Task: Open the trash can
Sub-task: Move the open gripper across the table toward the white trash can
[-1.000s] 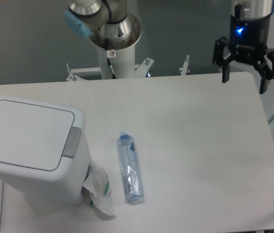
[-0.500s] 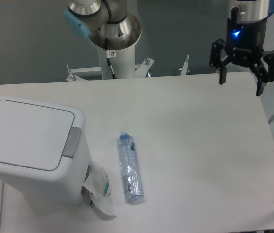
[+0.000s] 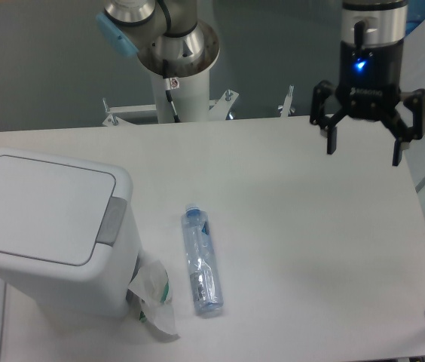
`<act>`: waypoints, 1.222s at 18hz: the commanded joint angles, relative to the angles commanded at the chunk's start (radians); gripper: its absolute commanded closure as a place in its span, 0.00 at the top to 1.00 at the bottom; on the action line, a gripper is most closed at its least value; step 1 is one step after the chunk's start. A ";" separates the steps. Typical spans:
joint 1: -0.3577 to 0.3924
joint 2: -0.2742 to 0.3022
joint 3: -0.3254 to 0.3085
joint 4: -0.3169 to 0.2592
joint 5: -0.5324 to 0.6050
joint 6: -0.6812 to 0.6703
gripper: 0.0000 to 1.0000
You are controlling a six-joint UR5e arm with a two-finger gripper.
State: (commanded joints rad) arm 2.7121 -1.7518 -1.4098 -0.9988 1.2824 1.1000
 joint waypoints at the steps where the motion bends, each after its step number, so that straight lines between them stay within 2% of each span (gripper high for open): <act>1: -0.002 -0.006 0.000 0.017 0.002 -0.026 1.00; 5: -0.018 0.000 -0.014 0.026 0.008 -0.170 1.00; 7: -0.054 -0.003 -0.008 0.026 0.006 -0.210 1.00; 11: -0.112 -0.041 0.023 0.060 0.006 -0.438 1.00; 16: -0.175 -0.069 0.052 0.074 0.008 -0.598 1.00; 22: -0.254 -0.078 0.043 0.074 0.003 -0.796 1.00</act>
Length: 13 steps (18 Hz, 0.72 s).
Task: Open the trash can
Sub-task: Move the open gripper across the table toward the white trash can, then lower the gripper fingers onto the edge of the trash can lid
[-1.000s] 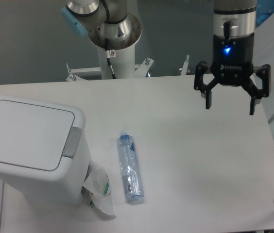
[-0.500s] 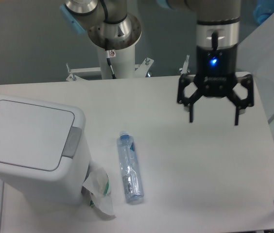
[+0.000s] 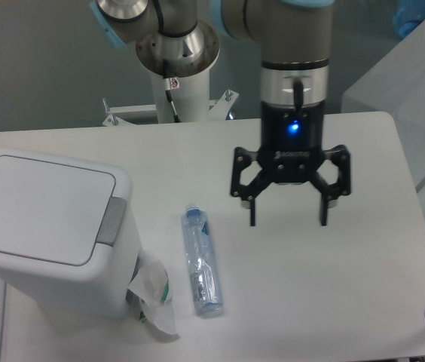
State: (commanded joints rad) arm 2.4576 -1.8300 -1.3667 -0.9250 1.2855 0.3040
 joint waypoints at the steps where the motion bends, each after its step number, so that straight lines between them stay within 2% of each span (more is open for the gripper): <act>1: -0.017 0.000 -0.003 -0.002 -0.002 -0.035 1.00; 5: -0.072 0.000 -0.018 -0.002 -0.002 -0.215 1.00; 13: -0.137 0.018 -0.101 0.000 -0.003 -0.227 1.00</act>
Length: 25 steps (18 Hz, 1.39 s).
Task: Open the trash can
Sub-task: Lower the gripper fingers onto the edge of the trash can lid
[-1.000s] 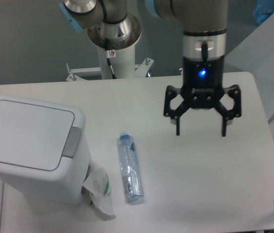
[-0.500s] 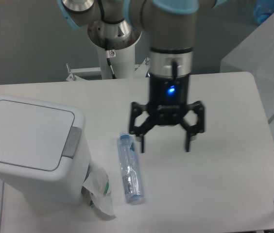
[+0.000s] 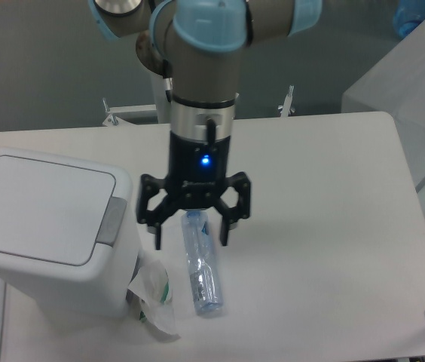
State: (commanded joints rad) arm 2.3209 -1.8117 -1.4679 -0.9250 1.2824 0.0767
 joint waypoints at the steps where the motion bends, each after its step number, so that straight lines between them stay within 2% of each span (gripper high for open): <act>1: 0.000 0.015 -0.014 0.000 0.000 0.002 1.00; 7: -0.003 0.057 -0.063 0.006 -0.011 0.003 1.00; 25: -0.021 0.046 -0.071 0.020 -0.032 0.003 1.00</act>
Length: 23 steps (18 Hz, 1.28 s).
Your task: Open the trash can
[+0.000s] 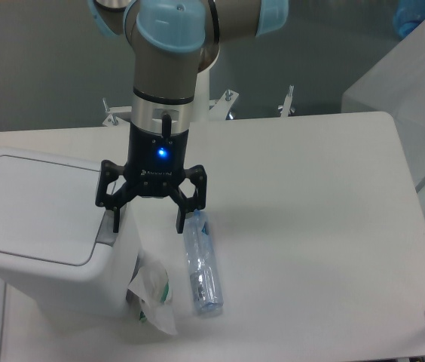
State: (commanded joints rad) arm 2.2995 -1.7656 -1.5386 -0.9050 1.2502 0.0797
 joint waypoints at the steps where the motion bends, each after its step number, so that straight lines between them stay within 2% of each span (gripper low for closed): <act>1: 0.000 0.002 -0.003 0.000 0.000 0.000 1.00; 12: 0.000 0.002 -0.023 0.003 0.000 0.008 1.00; 23: 0.000 0.000 -0.014 0.021 0.000 0.008 1.00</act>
State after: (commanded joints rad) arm 2.2994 -1.7656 -1.5524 -0.8836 1.2502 0.0874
